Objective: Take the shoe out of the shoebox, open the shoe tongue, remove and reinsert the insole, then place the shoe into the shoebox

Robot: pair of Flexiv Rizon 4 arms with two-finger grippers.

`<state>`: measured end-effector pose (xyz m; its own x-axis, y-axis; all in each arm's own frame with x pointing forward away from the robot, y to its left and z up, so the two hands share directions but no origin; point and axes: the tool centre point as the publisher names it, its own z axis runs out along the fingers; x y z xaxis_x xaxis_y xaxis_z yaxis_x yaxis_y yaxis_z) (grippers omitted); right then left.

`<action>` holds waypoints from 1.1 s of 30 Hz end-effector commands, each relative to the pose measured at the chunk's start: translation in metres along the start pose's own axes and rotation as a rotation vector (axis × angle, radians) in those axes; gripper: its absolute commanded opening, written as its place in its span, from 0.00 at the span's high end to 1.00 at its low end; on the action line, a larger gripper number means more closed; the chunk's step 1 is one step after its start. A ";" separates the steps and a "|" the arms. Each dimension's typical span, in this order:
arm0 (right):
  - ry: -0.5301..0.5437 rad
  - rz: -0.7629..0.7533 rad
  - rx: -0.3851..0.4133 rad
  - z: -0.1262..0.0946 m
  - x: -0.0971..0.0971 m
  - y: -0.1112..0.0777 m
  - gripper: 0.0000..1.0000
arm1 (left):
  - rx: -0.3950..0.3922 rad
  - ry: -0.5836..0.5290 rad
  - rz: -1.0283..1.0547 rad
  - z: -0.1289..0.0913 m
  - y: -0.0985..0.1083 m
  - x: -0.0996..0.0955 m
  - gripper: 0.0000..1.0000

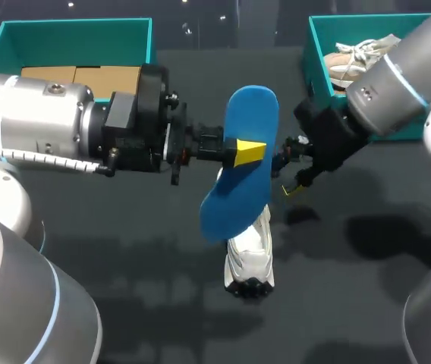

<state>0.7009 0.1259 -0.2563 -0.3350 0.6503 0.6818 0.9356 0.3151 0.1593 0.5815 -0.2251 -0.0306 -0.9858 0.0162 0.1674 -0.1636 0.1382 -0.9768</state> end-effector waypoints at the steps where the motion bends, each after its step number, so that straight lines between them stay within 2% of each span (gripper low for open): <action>1: 0.234 -0.022 -0.098 -0.032 -0.006 -0.007 0.00 | -0.137 -0.083 0.548 0.004 -0.017 -0.028 1.00; 3: 0.252 -0.024 -0.100 -0.035 -0.006 -0.005 0.00 | -0.231 -0.162 0.738 0.005 -0.016 -0.041 1.00; 13: 0.252 -0.024 -0.100 -0.035 -0.006 -0.005 0.00 | -0.238 -0.161 0.754 0.006 -0.013 -0.043 1.00; 16: 0.366 -0.079 -0.182 -0.052 0.001 0.003 0.00 | -0.275 -0.204 0.975 0.011 0.001 -0.050 1.00; 19: 0.449 -0.124 -0.206 -0.064 0.009 0.010 0.00 | -0.234 -0.227 1.102 0.013 0.008 -0.059 1.00; 21: 0.535 -0.133 -0.220 -0.071 0.012 0.014 0.00 | -0.240 -0.296 1.287 0.016 0.016 -0.064 1.00; 23: 0.623 -0.135 -0.220 -0.074 0.015 0.018 0.00 | -0.287 -0.361 1.466 0.020 0.026 -0.068 1.00; 33: 0.623 -0.135 -0.220 -0.074 0.015 0.018 0.00 | -0.287 -0.361 1.466 0.020 0.026 -0.068 1.00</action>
<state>0.7183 0.0878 -0.1901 -0.3854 0.0747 0.9197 0.9136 0.1709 0.3689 0.6487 -0.2405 -0.0643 -0.6078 0.0863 -0.7894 0.7570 0.3633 -0.5431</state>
